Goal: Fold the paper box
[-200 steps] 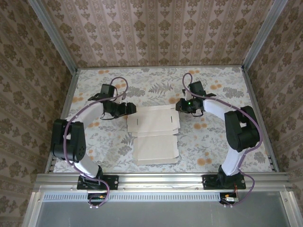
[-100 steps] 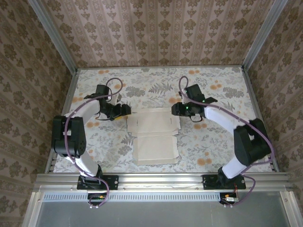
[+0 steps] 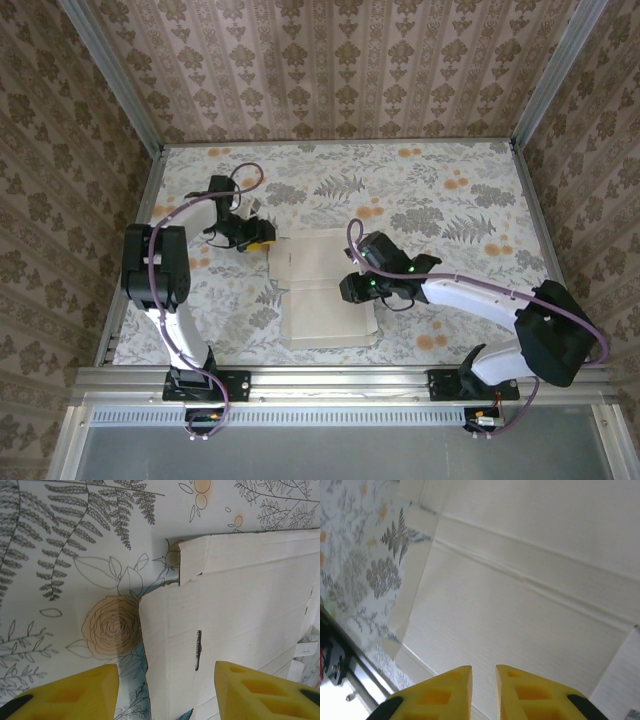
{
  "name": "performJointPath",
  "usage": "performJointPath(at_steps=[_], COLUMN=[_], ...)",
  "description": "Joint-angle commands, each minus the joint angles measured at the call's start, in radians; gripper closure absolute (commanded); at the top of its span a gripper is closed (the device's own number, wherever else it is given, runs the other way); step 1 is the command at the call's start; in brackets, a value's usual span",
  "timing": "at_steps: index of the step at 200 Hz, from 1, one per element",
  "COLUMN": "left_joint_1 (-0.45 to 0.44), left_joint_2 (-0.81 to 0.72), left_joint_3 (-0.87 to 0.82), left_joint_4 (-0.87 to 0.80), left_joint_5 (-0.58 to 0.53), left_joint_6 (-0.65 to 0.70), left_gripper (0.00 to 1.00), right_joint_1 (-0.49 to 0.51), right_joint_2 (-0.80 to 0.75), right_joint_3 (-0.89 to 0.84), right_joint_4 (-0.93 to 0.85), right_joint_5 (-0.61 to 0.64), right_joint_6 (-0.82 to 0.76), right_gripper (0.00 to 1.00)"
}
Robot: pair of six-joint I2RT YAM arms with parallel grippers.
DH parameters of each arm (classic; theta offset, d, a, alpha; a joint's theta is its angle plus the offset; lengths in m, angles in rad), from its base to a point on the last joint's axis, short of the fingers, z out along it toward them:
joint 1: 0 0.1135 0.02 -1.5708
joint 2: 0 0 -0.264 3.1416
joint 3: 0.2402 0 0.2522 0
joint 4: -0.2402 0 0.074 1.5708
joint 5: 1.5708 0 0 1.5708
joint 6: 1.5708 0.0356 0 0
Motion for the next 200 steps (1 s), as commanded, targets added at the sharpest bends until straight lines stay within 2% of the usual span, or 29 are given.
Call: performJointPath(at_steps=[1,32,94,114,142,172,200], left_joint_1=[-0.014,-0.021,-0.024,-0.024,-0.024,-0.023,-0.023], left_joint_2=[0.035,0.067,0.111,0.127,0.146,0.16,0.17], left_joint_3=[0.051,0.075,0.099,0.107,0.123,0.135,0.147], left_joint_4=[-0.051,-0.065,-0.082,-0.083,-0.094,-0.108,-0.111], left_joint_5=[0.019,0.01,0.002,0.012,0.053,0.047,0.051], left_joint_6=[0.039,0.041,0.05,0.054,0.065,0.068,0.071], left_gripper=[0.5,0.55,0.57,0.63,0.66,0.68,0.76], right_joint_1=[0.031,0.075,0.13,0.139,0.148,0.154,0.156], right_joint_2=[-0.022,-0.005,0.051,0.063,0.086,0.103,0.123], right_joint_3=[-0.045,-0.075,-0.108,-0.115,-0.126,-0.132,-0.135], right_joint_4=[0.059,0.071,0.089,0.1,0.113,0.125,0.131], right_joint_5=[-0.009,-0.014,-0.016,-0.014,-0.011,-0.007,-0.005], right_joint_6=[0.057,0.071,0.093,0.101,0.109,0.113,0.116], right_gripper=[0.82,0.85,0.9,0.91,0.92,0.92,0.93])
